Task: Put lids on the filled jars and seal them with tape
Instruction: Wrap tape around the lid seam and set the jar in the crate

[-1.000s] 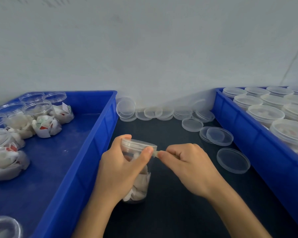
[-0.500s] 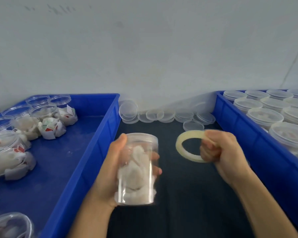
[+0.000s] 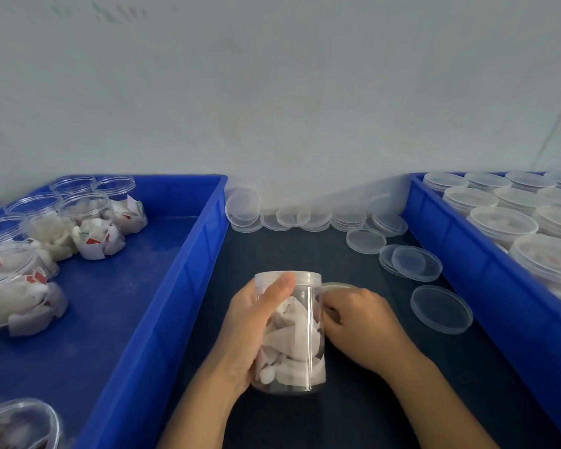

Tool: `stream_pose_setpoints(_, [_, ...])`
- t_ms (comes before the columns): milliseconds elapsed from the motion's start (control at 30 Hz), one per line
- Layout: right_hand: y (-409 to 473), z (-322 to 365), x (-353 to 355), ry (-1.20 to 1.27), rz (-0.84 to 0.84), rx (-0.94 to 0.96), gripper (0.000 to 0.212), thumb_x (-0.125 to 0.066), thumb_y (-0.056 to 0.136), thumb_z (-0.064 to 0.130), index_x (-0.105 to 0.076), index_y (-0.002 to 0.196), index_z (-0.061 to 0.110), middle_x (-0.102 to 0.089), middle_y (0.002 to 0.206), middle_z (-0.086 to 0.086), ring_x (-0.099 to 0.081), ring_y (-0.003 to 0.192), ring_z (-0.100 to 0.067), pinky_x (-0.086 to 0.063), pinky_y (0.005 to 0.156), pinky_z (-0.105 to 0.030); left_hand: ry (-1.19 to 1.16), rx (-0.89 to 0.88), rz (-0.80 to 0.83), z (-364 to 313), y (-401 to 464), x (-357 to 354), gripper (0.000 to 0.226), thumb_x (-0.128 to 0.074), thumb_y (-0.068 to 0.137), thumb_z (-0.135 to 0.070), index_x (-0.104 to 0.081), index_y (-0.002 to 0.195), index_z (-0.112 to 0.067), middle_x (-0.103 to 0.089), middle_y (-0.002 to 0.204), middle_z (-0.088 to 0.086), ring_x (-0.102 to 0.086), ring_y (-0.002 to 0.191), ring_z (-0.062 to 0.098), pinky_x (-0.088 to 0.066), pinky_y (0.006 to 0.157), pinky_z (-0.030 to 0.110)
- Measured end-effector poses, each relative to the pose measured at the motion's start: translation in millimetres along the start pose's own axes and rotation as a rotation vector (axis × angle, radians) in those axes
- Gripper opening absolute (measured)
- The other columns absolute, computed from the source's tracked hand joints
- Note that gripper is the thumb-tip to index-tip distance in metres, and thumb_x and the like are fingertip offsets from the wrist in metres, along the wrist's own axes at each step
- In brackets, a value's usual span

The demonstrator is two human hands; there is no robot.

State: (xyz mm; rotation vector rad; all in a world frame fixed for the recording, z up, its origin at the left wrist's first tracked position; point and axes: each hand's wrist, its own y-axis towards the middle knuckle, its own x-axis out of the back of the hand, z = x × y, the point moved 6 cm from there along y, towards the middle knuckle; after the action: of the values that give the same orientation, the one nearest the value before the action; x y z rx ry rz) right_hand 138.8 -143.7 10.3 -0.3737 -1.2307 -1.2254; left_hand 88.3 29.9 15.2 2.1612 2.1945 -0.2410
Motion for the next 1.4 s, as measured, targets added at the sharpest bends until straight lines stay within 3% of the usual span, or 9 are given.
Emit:
stream_pose_setpoints(100, [1.3,0.3,-6.6,0.025,0.065,0.021,0.054,-0.03,0.086,0.062,-0.046,0.065,0.015,-0.052,0.067,0.002,-0.049,0.068,-0.019,-0.036,0.055,-0.027,0.086,-0.025,-0.081,-0.5,0.6,3.7,0.078,-0.08,0.061,-0.074,-0.074,0.119,-0.023,-0.08,0.109,0.008,-0.078,0.104,0.026,-0.06,0.099,0.052])
stream_pose_setpoints(300, [2.7,5.0,-8.4,-0.053,0.075,-0.006,0.048,-0.03,0.083,0.053,-0.039,0.054,0.015,-0.046,0.058,-0.001,-0.041,0.057,-0.02,-0.027,0.049,-0.026,0.223,-0.194,-0.136,-10.1,-1.7,2.9,0.073,-0.059,0.073,-0.079,-0.06,0.137,-0.046,-0.067,0.114,-0.038,-0.065,0.107,-0.013,-0.049,0.092,0.023])
stream_pose_setpoints(500, [7.3,12.5,-15.1,-0.248,0.131,0.016,0.034,-0.049,0.093,0.034,-0.05,0.063,0.018,-0.055,0.068,0.002,-0.048,0.068,-0.019,-0.03,0.059,-0.029,0.24,-0.26,-0.158,-12.6,-4.2,-4.2,0.068,-0.057,0.072,-0.077,-0.06,0.126,-0.035,-0.069,0.102,-0.028,-0.069,0.094,-0.005,-0.051,0.073,0.007])
stream_pose_setpoints(700, [2.9,13.2,-16.3,0.041,0.083,-0.048,0.023,-0.054,0.099,0.037,-0.047,0.082,0.024,-0.056,0.083,0.011,-0.052,0.083,-0.012,-0.05,0.073,-0.034,0.188,-0.271,-0.105,-7.4,-1.7,-2.0,0.069,-0.063,0.071,-0.08,-0.06,0.123,-0.034,-0.074,0.1,-0.016,-0.074,0.09,0.005,-0.056,0.073,0.014])
stream_pose_setpoints(833, [0.5,12.4,-10.5,0.169,0.018,-0.053,0.015,-0.058,0.103,0.035,-0.053,0.09,0.029,-0.057,0.091,0.018,-0.051,0.091,-0.006,-0.045,0.078,-0.024,0.032,-0.21,-0.047,0.5,-0.5,2.0,0.059,-0.059,0.079,-0.071,-0.065,0.125,-0.034,-0.075,0.103,0.001,-0.076,0.094,0.017,-0.059,0.077,0.024])
stream_pose_setpoints(900, [-1.1,8.4,-5.1,0.185,-0.046,-0.107,0.007,-0.054,0.107,0.032,-0.06,0.102,0.031,-0.059,0.098,0.022,-0.05,0.098,-0.006,-0.044,0.084,-0.026,0.044,-0.206,-0.037,0.8,0.8,2.0,0.055,-0.059,0.085,-0.059,-0.062,0.131,-0.03,-0.074,0.101,-0.002,-0.075,0.091,0.013,-0.058,0.073,0.019])
stream_pose_setpoints(1000, [-3.4,6.1,7.9,0.437,-0.149,-0.242,0.032,-0.041,0.112,0.035,-0.068,0.128,0.029,-0.07,0.111,0.012,-0.061,0.109,-0.012,-0.054,0.095,-0.037,0.118,-0.244,-0.053,-1.9,1.3,-2.5,0.048,-0.054,0.089,-0.05,-0.059,0.131,-0.029,-0.072,0.096,-0.015,-0.072,0.085,0.004,-0.055,0.07,0.014])
stream_pose_setpoints(1100, [-5.9,21.3,11.3,0.85,-0.127,-0.254,0.039,-0.037,0.108,0.054,-0.071,0.123,0.043,-0.072,0.1,0.002,-0.069,0.098,-0.019,-0.063,0.086,-0.046,0.147,-0.282,-0.073,-3.8,0.6,-7.1,0.041,-0.055,0.089,-0.043,-0.058,0.126,-0.025,-0.073,0.092,-0.018,-0.072,0.081,0.002,-0.055,0.065,0.013])
stream_pose_setpoints(1400, [-5.4,44.7,14.2,0.75,-0.168,-0.125,0.032,-0.045,0.102,0.058,-0.07,0.115,0.042,-0.069,0.116,0.018,-0.065,0.116,-0.009,-0.054,0.097,-0.039,0.12,-0.294,-0.124,-3.0,-0.4,-2.2,0.035,-0.065,0.09,-0.041,-0.058,0.123,-0.029,-0.075,0.095,-0.01,-0.076,0.085,0.014,-0.06,0.067,0.023])
